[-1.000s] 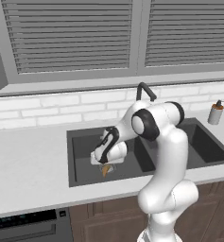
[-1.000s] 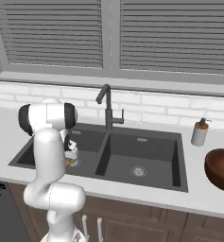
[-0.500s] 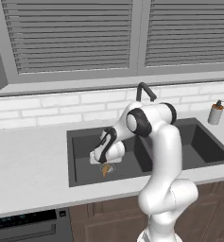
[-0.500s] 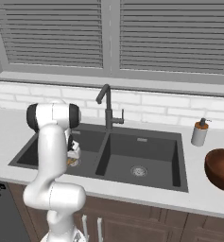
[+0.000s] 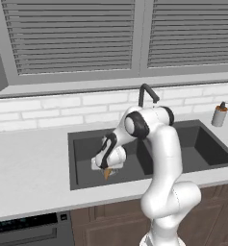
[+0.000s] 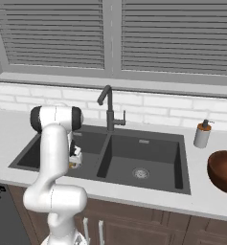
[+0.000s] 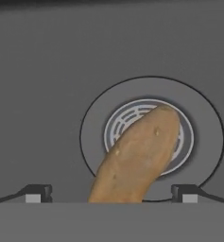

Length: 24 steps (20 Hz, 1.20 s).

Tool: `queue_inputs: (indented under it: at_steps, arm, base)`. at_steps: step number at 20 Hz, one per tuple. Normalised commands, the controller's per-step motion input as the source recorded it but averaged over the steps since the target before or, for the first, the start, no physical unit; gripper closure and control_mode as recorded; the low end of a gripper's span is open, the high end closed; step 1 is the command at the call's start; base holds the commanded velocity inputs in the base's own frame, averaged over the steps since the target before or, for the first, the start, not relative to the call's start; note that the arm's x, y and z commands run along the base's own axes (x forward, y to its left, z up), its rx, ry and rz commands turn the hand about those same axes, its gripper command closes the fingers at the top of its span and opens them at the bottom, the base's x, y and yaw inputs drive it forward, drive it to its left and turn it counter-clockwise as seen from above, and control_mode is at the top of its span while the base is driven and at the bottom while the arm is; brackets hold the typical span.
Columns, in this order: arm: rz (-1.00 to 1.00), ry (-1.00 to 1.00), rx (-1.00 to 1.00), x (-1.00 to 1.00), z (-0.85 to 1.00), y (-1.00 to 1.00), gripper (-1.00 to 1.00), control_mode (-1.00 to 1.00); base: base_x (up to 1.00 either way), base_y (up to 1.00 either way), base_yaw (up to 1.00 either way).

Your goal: Pick the sweet potato from the sink and place it in the bowl. Then pick the bowl and place it in the microwave. Then close the microwave door and press the start button.

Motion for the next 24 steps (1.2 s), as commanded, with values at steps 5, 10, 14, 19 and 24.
queue_inputs:
  at_steps: [5, 10, 14, 19, 24]
  arm:
    - [0.0, 0.0, 0.0, 0.02, -0.26, 0.0, -1.0, -1.0]
    - [0.0, 0.0, 0.0, 0.0, -0.24, 0.0, 1.0, -1.0]
    - [0.0, -0.01, 0.0, 0.0, -0.03, 0.0, 1.0, -1.0]
    - [0.0, 0.0, 0.0, 0.0, 0.0, 0.0, 1.0, -1.0]
    - [0.0, -0.14, 0.0, -0.2, 0.77, 0.0, 1.0, -1.0]
  base:
    - [0.0, 0.0, 0.0]
    - [0.0, 0.0, 0.0]
    - [0.0, 0.0, 0.0]
    - [0.0, 0.0, 0.0]
    - [0.0, 0.0, 0.0]
